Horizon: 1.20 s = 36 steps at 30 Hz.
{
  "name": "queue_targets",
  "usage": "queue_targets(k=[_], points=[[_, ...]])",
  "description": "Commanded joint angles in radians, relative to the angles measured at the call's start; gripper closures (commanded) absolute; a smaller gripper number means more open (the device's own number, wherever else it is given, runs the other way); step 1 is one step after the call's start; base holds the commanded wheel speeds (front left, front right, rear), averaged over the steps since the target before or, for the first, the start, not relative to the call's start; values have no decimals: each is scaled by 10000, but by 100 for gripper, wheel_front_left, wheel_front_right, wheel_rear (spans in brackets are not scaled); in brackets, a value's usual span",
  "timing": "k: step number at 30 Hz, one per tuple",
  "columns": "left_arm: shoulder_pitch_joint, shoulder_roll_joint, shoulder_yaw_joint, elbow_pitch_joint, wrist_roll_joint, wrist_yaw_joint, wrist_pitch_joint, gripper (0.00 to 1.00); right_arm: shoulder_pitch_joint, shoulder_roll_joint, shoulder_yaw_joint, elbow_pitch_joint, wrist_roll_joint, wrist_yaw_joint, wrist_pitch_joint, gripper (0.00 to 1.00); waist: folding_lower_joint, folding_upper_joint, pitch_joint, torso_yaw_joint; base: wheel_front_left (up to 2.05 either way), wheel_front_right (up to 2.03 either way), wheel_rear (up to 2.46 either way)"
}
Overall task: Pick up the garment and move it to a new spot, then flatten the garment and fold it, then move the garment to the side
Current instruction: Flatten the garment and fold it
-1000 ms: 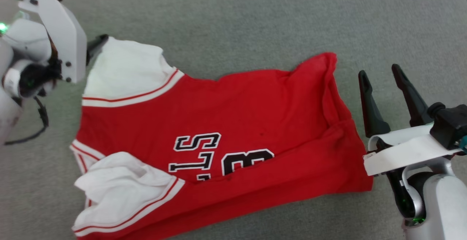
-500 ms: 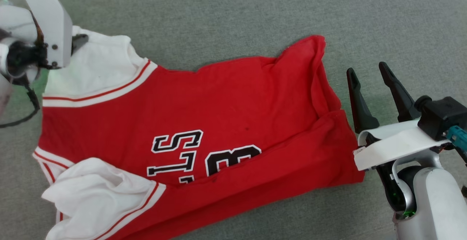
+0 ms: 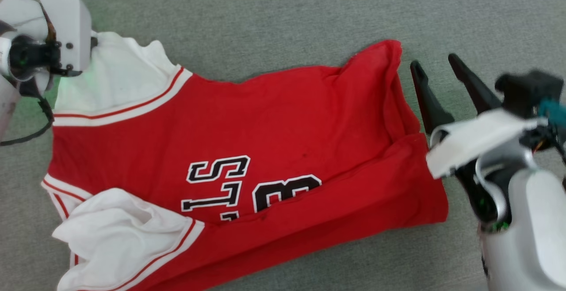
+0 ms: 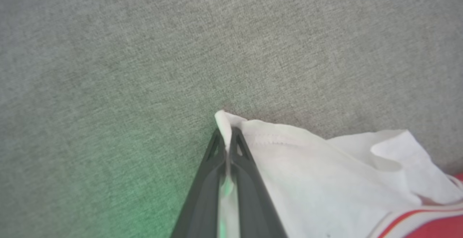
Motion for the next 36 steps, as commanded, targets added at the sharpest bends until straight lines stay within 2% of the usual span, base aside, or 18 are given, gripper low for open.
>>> queue_targets(k=[1,15,20,21,22,27,36], points=[[635,-134,-304,196,84,-18,146,100,-297,23,-15,75,99,-19,220,0,0,-1,13,50,0,0,0],[197,-663,-340,145,151,-176,-57,100,-2700,-368,94,2921,464,-19,3999,0,0,-1,246,693,0,0,0],[190,-755,-349,209,141,-199,-152,100,-3075,-483,528,3716,920,-17,5134,0,0,-1,245,804,0,0,0],[187,-772,-336,224,133,-195,-188,100,-3137,-535,597,3807,988,-17,5244,63,0,-1,239,827,0,0,0],[195,-803,-314,237,111,-186,-239,100,-3198,-609,601,3894,993,-17,5345,100,0,-1,225,854,0,0,0],[167,-902,-166,226,-1,-244,-542,100,-3391,-831,592,4014,1140,-19,5499,100,0,-1,45,1015,0,0,0],[-59,-853,103,-62,-215,-294,-790,100,-3134,-1486,780,3492,1377,-19,5108,100,0,-1,-764,1403,0,0,0]])
